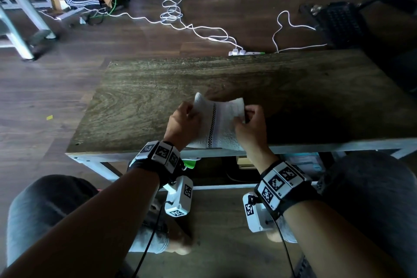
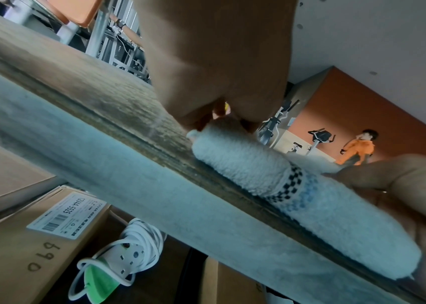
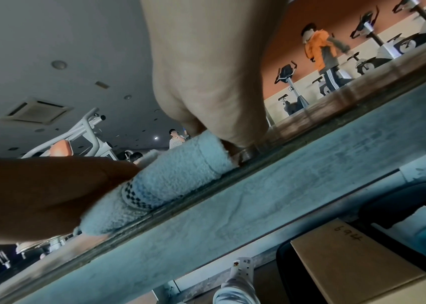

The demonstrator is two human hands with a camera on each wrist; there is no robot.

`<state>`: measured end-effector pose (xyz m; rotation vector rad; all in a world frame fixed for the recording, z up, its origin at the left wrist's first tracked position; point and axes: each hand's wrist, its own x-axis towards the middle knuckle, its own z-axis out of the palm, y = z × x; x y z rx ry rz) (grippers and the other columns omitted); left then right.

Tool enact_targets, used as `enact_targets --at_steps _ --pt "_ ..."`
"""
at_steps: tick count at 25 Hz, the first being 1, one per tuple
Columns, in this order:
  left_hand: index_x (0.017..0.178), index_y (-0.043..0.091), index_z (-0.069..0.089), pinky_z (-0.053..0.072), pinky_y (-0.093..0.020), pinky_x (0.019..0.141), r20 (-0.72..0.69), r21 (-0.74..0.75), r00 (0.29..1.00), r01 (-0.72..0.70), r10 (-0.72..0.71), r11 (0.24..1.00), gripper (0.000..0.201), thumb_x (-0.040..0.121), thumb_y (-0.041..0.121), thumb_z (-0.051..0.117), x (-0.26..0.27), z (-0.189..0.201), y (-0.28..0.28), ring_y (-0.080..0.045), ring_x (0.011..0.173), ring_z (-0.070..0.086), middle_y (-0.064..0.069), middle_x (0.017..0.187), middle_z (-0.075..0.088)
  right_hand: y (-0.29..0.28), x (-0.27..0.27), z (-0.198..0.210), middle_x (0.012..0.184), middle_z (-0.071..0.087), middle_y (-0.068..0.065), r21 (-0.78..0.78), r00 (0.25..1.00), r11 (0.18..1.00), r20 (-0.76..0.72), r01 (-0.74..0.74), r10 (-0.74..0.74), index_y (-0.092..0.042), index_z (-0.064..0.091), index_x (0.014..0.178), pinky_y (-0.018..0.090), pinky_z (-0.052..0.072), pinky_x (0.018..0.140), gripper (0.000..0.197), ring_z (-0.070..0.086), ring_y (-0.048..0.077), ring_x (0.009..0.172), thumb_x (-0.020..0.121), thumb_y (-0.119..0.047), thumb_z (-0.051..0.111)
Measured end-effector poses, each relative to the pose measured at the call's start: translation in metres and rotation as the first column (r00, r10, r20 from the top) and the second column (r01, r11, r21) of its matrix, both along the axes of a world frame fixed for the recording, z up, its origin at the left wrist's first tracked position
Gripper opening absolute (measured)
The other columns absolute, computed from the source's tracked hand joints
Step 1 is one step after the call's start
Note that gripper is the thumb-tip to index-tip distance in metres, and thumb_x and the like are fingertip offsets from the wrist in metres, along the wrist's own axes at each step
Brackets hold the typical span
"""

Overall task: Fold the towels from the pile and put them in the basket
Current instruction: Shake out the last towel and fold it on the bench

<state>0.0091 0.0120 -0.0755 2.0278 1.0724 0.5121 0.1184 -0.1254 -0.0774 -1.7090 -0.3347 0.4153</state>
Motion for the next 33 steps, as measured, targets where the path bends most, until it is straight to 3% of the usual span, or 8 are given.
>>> enact_targets --at_steps 4,16,19,21,23,25,29,33 --pt "0.117 0.008 0.06 0.049 -0.036 0.081 -0.174 -0.005 0.984 -0.04 0.038 0.999 0.039 0.088 0.033 0.062 0.006 -0.002 0.011 -0.033 0.104 0.062 -0.014 0.112 0.066 0.003 0.0 0.001 0.095 0.052 -0.016 -0.005 0.998 0.999 -0.046 0.045 -0.045 -0.018 0.043 0.118 0.009 0.041 0.058 0.035 0.054 -0.003 0.08 0.091 -0.009 0.063" --pt "0.117 0.009 0.059 0.044 -0.028 0.073 -0.029 -0.002 0.998 -0.06 0.06 0.998 0.03 0.09 0.022 0.06 0.017 -0.005 0.006 -0.028 0.098 0.063 -0.011 0.107 0.068 0.008 0.001 0.001 0.105 0.057 -0.002 0.018 0.969 0.988 -0.199 0.153 -0.147 -0.022 0.043 0.114 0.023 0.049 0.069 0.039 0.058 0.008 0.09 0.084 -0.003 0.061" --pt "0.119 0.006 0.051 0.05 -0.037 0.079 -0.052 -0.045 0.996 -0.068 0.066 0.997 0.034 0.091 0.024 0.057 0.02 -0.003 0.01 -0.034 0.099 0.06 -0.017 0.109 0.062 0.008 0.0 -0.001 0.11 0.052 -0.003 -0.072 0.987 0.985 0.059 0.155 -0.151 -0.02 0.045 0.11 0.022 0.051 0.071 0.033 0.059 0.011 0.097 0.086 -0.011 0.066" --pt "0.121 0.008 0.044 0.047 -0.043 0.085 -0.022 0.064 0.998 -0.063 0.064 0.996 0.039 0.091 0.03 0.055 0.019 0.0 0.005 -0.034 0.102 0.051 -0.018 0.111 0.051 0.005 0.0 -0.003 0.125 0.045 -0.001 -0.136 0.908 0.981 0.413 0.136 -0.069 -0.017 0.049 0.119 0.028 0.05 0.093 0.04 0.052 0.015 0.114 0.084 -0.012 0.067" --pt "0.123 0.017 0.046 0.043 -0.045 0.088 -0.104 0.356 0.995 0.042 -0.005 0.934 0.052 0.084 0.051 0.052 0.017 -0.002 -0.005 -0.031 0.105 0.041 -0.013 0.118 0.043 0.006 0.003 -0.007 0.146 0.039 0.004 -0.341 0.729 0.94 0.648 0.022 0.219 -0.018 0.049 0.134 0.036 0.037 0.107 0.049 0.037 0.023 0.134 0.086 -0.026 0.06" --pt "0.126 0.028 0.048 0.039 -0.045 0.091 -0.312 0.439 0.943 0.252 -0.117 0.862 0.058 0.081 0.065 0.044 0.013 -0.006 -0.016 -0.03 0.109 0.037 -0.01 0.126 0.037 0.005 0.005 -0.011 0.157 0.032 -0.001 -0.618 0.627 0.779 0.568 -0.103 0.533 -0.025 0.045 0.141 0.046 0.027 0.115 0.058 0.025 0.024 0.145 0.089 -0.048 0.033" --pt "0.142 0.055 0.025 0.029 -0.057 0.1 -0.573 0.424 0.815 0.388 -0.09 0.818 0.052 0.092 0.067 0.034 0.009 -0.008 0.001 -0.037 0.127 0.023 -0.01 0.149 0.015 0.004 0.007 -0.004 0.133 0.053 0.0 -0.734 0.587 0.679 0.55 0.0 0.595 -0.032 0.059 0.125 0.046 0.034 0.104 0.042 0.045 0.027 0.121 0.096 -0.043 0.029" --pt "0.142 0.04 0.03 0.024 -0.061 0.107 -0.526 0.525 0.848 0.265 0.064 0.809 0.056 0.092 0.046 0.053 0.018 0.012 0.019 -0.042 0.142 0.009 -0.011 0.16 -0.002 0.012 0.007 0.009 0.086 0.061 0.0 -0.621 0.662 0.78 0.555 -0.074 0.504 -0.022 0.065 0.087 0.043 0.041 0.094 0.03 0.058 0.021 0.084 0.093 -0.037 0.04"
